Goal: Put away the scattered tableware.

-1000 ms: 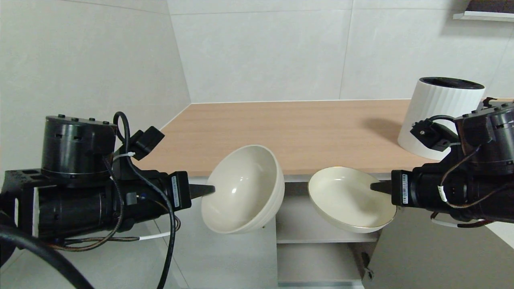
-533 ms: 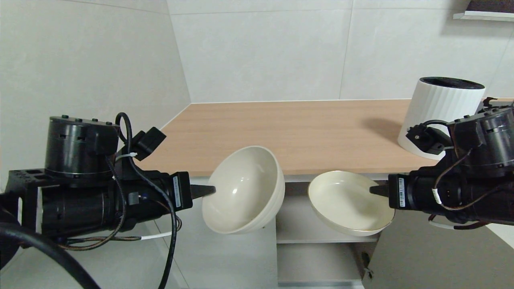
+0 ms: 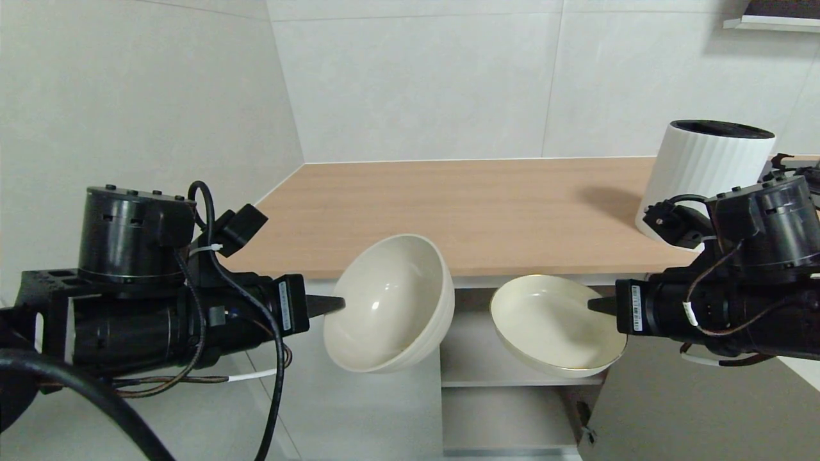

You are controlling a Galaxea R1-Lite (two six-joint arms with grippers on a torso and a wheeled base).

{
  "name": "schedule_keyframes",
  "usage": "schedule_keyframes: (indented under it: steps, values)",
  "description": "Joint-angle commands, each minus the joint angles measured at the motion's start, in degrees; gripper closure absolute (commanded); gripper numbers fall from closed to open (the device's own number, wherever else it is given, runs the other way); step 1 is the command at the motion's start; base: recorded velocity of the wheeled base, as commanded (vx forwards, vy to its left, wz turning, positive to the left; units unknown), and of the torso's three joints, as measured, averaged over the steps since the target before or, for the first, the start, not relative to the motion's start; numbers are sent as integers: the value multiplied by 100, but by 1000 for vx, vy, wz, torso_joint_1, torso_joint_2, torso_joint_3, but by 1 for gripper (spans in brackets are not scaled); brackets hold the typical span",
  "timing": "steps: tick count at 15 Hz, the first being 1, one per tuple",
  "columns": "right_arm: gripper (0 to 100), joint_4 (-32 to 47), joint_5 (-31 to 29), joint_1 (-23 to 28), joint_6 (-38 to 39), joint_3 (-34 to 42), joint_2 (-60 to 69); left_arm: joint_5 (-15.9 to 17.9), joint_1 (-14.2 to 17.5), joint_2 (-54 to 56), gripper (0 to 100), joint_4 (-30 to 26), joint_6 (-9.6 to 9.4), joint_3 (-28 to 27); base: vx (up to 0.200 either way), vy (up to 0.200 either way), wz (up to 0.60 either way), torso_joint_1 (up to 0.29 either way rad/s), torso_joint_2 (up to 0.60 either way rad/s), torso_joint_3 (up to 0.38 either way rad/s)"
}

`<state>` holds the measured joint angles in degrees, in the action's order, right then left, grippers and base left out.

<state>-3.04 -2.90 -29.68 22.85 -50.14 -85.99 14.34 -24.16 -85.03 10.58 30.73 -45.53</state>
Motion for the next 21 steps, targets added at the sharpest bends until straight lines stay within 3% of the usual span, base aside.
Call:
schedule_keyframes:
  steps: [1,14,21]
  values:
    - [100,-13,0,-2,1,4,-23,-1,-1,-22,100,-3,3,0,0,0,0,-115,325,203]
    - [100,-13,0,-2,1,4,-128,-1,-1,-40,100,-3,3,-8,0,0,0,-134,447,305]
    - [100,-66,9,-2,1,-5,-304,8,-1,-84,100,-3,-6,-8,0,0,0,-13,62,46]
